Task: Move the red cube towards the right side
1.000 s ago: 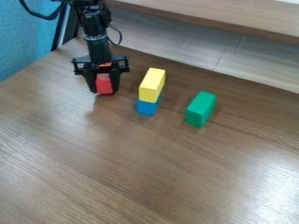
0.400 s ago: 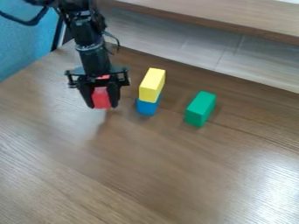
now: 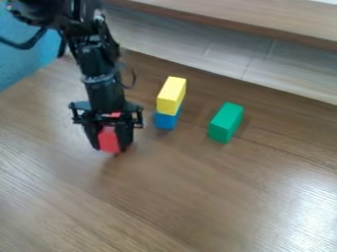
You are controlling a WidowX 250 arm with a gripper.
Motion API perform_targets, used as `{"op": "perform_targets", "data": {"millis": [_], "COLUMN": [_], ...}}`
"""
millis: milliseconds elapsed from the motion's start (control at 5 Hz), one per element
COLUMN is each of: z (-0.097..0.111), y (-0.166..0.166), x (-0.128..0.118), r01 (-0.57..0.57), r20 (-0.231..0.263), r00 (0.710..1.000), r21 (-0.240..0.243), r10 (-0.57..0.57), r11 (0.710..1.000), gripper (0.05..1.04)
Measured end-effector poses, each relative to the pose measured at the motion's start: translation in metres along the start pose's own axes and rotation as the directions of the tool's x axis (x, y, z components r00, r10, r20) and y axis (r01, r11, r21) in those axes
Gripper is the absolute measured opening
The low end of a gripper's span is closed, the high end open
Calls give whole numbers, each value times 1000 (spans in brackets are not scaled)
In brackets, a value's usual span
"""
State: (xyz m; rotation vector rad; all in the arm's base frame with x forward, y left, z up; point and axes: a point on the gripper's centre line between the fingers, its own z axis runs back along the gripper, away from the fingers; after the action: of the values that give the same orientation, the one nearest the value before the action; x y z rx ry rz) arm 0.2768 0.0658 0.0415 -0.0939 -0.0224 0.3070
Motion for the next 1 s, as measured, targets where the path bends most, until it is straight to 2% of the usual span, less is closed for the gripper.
{"op": "perform_targets", "data": {"millis": [400, 1000], "z": [-5, -6], "y": [-23, -55], "x": [-35, -54], "r01": [160, 285], "r20": [-16, -11], "r00": [987, 959], "r21": [4, -12], "r10": [-160, -285], "r11": [987, 959], "gripper": [593, 593]}}
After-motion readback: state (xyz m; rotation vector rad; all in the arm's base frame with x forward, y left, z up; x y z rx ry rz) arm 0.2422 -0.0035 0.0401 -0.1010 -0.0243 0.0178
